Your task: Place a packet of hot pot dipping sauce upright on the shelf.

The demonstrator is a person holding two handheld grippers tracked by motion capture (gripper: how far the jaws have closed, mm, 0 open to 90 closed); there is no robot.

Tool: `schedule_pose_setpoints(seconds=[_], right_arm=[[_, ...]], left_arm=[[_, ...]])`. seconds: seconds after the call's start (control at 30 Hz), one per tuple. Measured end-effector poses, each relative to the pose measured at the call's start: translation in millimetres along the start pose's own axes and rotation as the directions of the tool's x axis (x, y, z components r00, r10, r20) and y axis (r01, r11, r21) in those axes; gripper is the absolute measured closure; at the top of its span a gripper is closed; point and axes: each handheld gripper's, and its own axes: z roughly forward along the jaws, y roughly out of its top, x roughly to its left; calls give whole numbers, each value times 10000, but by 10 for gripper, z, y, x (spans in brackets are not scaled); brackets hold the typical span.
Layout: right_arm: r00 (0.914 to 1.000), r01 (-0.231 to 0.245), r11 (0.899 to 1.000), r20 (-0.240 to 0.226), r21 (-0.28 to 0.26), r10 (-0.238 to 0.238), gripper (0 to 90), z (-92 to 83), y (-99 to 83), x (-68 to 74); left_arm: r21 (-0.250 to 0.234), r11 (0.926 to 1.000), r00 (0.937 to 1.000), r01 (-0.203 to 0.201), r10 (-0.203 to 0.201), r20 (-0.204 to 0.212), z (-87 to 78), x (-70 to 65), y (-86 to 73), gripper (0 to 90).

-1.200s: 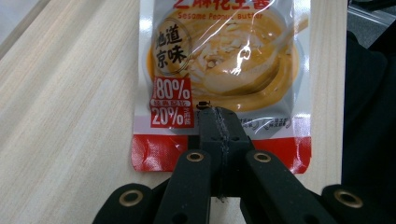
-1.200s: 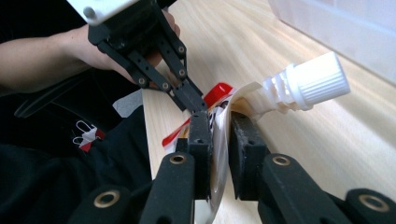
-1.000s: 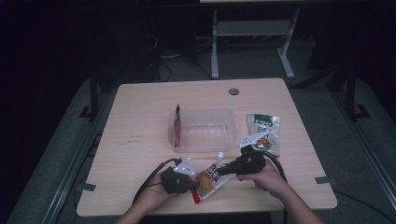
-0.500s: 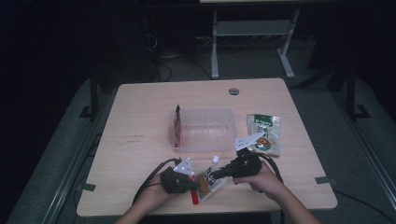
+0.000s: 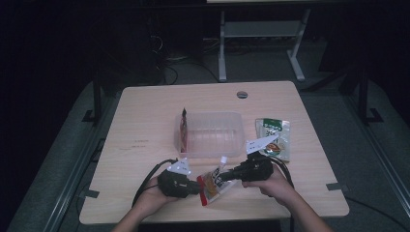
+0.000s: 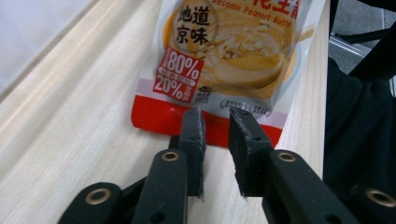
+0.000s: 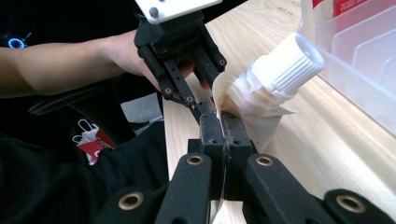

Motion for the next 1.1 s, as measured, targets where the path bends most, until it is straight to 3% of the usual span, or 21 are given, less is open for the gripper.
schedule_pose_setpoints(seconds=[0.3, 0.5, 0.63, 0.8, 1.1], right_arm=[[9984, 455, 9988, 346, -205, -448, 897, -55, 110, 63], [9975, 530, 9973, 485, -506, -505, 897, -114, 204, 86], [9959, 654, 9958, 664, -642, -611, 897, -148, 279, 93], [9936, 787, 9937, 874, -799, -716, 897, -188, 377, 84], [9894, 966, 9915, 1167, -873, -861, 897, -268, 551, 68]], left_arm=[[-212, 9998, 9998, 47, -52, -208, -232, 46, -102, 565], [-303, 9990, 9988, 323, -334, -362, -379, 62, -224, 484], [-264, 9987, 9971, 445, -460, -611, -453, 82, -326, 447], [145, 9991, 9965, 404, -392, -743, -534, 109, -448, 420], [19, 9978, 9936, 670, -665, -908, -544, 170, -465, 390]])
